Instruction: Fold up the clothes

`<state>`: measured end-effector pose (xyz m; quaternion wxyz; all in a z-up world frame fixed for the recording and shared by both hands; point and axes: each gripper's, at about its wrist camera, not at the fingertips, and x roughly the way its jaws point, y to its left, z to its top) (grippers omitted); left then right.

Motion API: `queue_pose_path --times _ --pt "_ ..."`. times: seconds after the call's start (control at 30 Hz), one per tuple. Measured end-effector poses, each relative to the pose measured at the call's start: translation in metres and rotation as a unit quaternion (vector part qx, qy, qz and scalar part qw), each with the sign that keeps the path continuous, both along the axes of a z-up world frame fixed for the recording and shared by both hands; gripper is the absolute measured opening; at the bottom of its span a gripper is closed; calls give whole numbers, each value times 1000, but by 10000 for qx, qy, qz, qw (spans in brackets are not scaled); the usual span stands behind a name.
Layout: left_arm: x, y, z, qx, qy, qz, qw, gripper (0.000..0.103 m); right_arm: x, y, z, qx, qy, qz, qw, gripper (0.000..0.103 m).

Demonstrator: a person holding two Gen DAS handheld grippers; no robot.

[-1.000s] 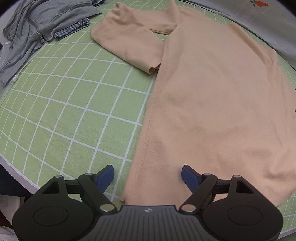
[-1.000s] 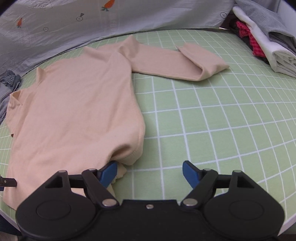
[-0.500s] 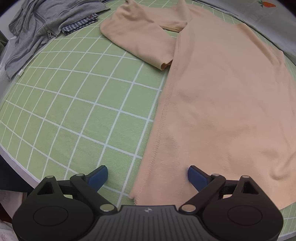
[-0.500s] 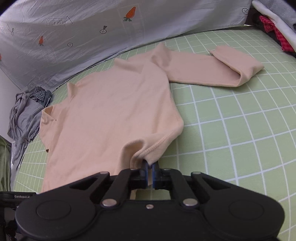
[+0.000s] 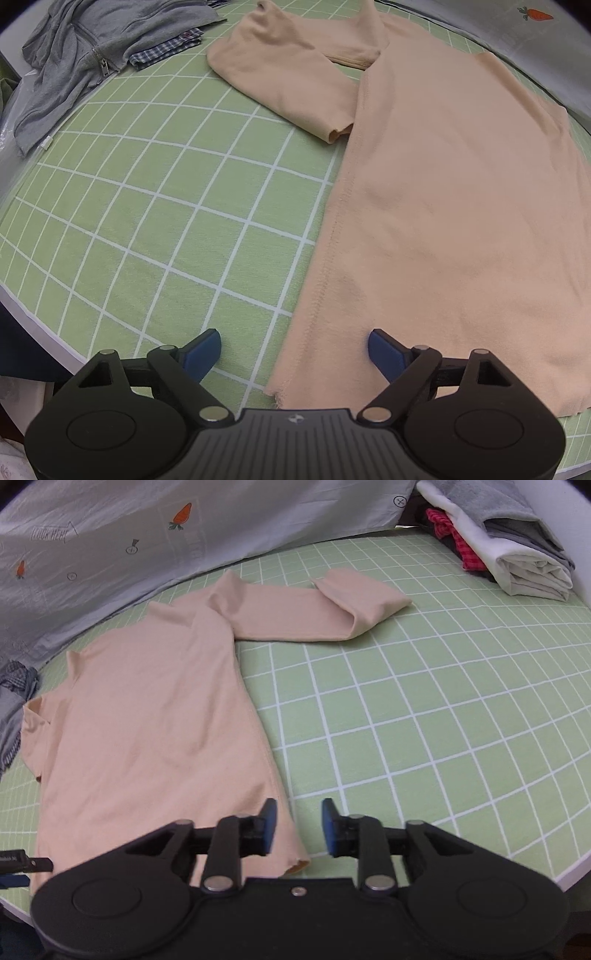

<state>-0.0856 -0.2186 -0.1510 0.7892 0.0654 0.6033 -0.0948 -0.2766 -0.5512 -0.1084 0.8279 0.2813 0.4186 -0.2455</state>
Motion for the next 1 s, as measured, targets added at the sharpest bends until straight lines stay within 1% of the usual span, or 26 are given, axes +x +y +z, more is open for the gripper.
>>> queue_pose_path --times 0.03,0.1,0.17,0.2,0.23,0.27,0.3,0.37,0.43,0.47,0.5,0.57,0.67,0.8,0.9,1.0 --pt "0 0 1 9 7 2 10000 87 5 3 -5 26 106 64 9999 42" --pt "-3 0 2 -16 82 13 10000 87 16 10 -16 -20 462 187 9988 42" --pt "-4 0 7 -69 75 48 9999 88 20 14 -15 -90 451 236 9987 45" --pt "-4 -1 11 -68 17 58 10000 88 21 15 -12 -106 376 241 9989 53" --pt "-4 -2 15 -64 -46 67 9999 88 23 14 -9 -154 312 240 9991 63" --pt "-4 -4 21 -65 -128 67 9999 88 25 14 -6 -257 283 239 9990 69" --pt "-4 -3 27 -79 -195 82 9997 88 29 12 -3 -379 270 256 9986 77" --pt "1 -7 34 -105 -312 123 9994 89 36 7 3 -579 232 297 9976 82" --pt "11 -15 40 -128 -402 168 9990 91 43 1 8 -802 141 317 9962 99" --pt "15 -20 40 -139 -428 183 9988 92 46 -2 11 -952 60 331 9949 102" --pt "18 -25 41 -149 -443 191 9987 93 49 -5 14 -1083 11 368 9934 102" --pt "42 -37 29 -163 -441 185 9987 93 56 -12 17 -1295 2 431 9906 103" --pt "53 -58 25 -111 -419 132 9990 93 65 -31 19 -1408 -56 492 9888 103" --pt "68 -92 20 -107 -375 0 9992 93 77 -64 21 -1636 -81 321 9860 103" --pt "84 -117 12 -3 -315 -85 9995 93 91 -93 14 -1784 -1 189 9838 103" --pt "101 -139 3 165 -260 -203 9993 93 115 -122 0 -1711 141 141 9851 103"
